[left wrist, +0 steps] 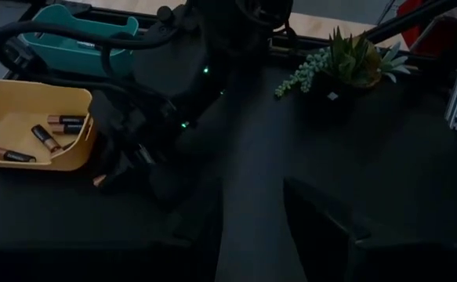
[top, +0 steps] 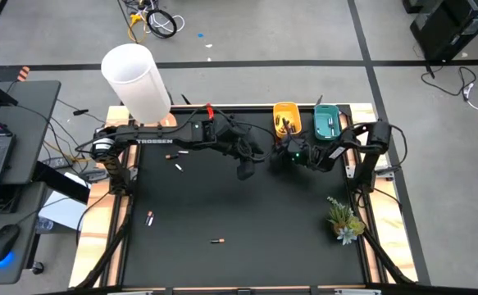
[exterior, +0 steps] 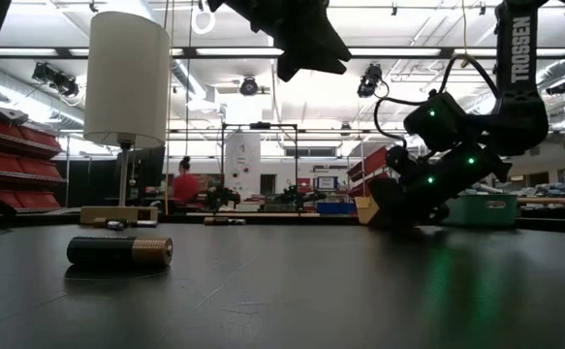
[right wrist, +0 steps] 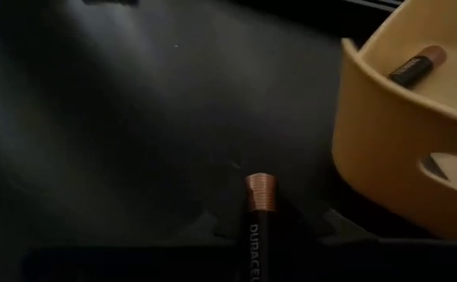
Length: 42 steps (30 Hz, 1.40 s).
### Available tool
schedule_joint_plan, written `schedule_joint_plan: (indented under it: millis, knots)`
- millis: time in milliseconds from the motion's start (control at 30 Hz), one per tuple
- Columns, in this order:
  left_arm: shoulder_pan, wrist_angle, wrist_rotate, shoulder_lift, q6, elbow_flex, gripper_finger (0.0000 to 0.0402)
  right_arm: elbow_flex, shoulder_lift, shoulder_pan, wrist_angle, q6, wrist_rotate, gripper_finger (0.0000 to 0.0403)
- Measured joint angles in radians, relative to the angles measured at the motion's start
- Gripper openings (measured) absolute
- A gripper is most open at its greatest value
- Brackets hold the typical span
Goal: Sort batteries
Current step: Put the black battery into the yellow bin
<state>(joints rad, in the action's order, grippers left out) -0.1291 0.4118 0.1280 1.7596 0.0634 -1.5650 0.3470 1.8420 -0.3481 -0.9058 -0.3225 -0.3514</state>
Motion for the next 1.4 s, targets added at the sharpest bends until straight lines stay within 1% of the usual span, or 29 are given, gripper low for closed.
schedule_joint_plan:
  millis: [133, 267, 333, 433, 533, 600, 700, 767, 800, 867, 900, 967, 1100, 1167, 1233, 1267, 1333, 1400]
  knots:
    - [0.000, 0.001, 0.001, 0.000, 0.019, 0.000, 0.0147, 0.000, 0.000, 0.012, 0.003, 0.001, 0.019, 0.0051]
    - [-0.001, 0.002, 0.076, 0.000, 0.108, 0.000, 0.0147, -0.001, -0.006, 0.013, 0.004, -0.044, 0.023, 0.0051]
    - [0.000, 0.012, 0.101, 0.000, 0.160, 0.000, 0.0147, -0.001, -0.024, 0.015, 0.007, -0.068, 0.063, 0.0051]
    - [0.000, 0.046, 0.090, 0.000, 0.242, 0.000, 0.0147, -0.005, -0.077, 0.025, 0.047, -0.063, 0.159, 0.0051]
    - [0.013, 0.050, 0.029, 0.000, 0.356, 0.000, 0.0147, -0.006, -0.145, 0.036, 0.101, -0.094, 0.244, 0.0051]
    - [0.043, 0.047, -0.039, -0.006, 0.427, 0.000, 0.0147, -0.005, -0.198, 0.048, 0.140, -0.101, 0.291, 0.0051]
    - [0.132, 0.011, -0.179, -0.013, 0.490, -0.002, 0.0147, -0.005, -0.278, 0.074, 0.243, -0.098, 0.349, 0.0051]
    - [0.189, -0.006, -0.251, -0.013, 0.522, -0.002, 0.0147, -0.005, -0.326, 0.085, 0.290, -0.080, 0.391, 0.0051]
    - [0.212, -0.009, -0.274, -0.013, 0.540, -0.002, 0.0147, -0.005, -0.350, 0.086, 0.312, -0.050, 0.422, 0.0051]
    - [0.243, -0.009, -0.324, -0.013, 0.578, -0.002, 0.0147, -0.005, -0.392, 0.086, 0.341, 0.063, 0.504, 0.0051]
    - [0.258, -0.004, -0.355, -0.013, 0.606, -0.002, 0.0147, -0.005, -0.414, 0.090, 0.354, 0.132, 0.548, 0.0051]
    - [0.289, 0.008, -0.432, -0.019, 0.666, -0.001, 0.0147, -0.005, -0.453, 0.102, 0.353, 0.217, 0.619, 0.0051]
    - [0.356, -0.010, -0.562, -0.046, 0.760, -0.002, 0.0147, -0.005, -0.512, 0.127, 0.339, 0.371, 0.683, 0.0051]
    - [0.380, -0.019, -0.615, -0.047, 0.781, -0.002, 0.0147, -0.003, -0.528, 0.138, 0.335, 0.401, 0.715, 0.0051]
    - [0.401, -0.022, -0.665, -0.043, 0.786, -0.002, 0.0147, -0.003, -0.536, 0.144, 0.329, 0.328, 0.720, 0.0051]
    - [0.408, -0.024, -0.687, -0.043, 0.786, -0.002, 0.0147, -0.003, -0.540, 0.146, 0.321, 0.267, 0.698, 0.0051]
    - [0.420, -0.028, -0.711, -0.047, 0.791, -0.002, 0.0147, 0.011, -0.563, 0.161, 0.356, 0.161, 0.617, 0.0051]
    - [0.426, -0.026, -0.718, -0.051, 0.784, -0.002, 0.0147, 0.071, -0.577, 0.183, 0.459, 0.112, 0.496, 0.0051]
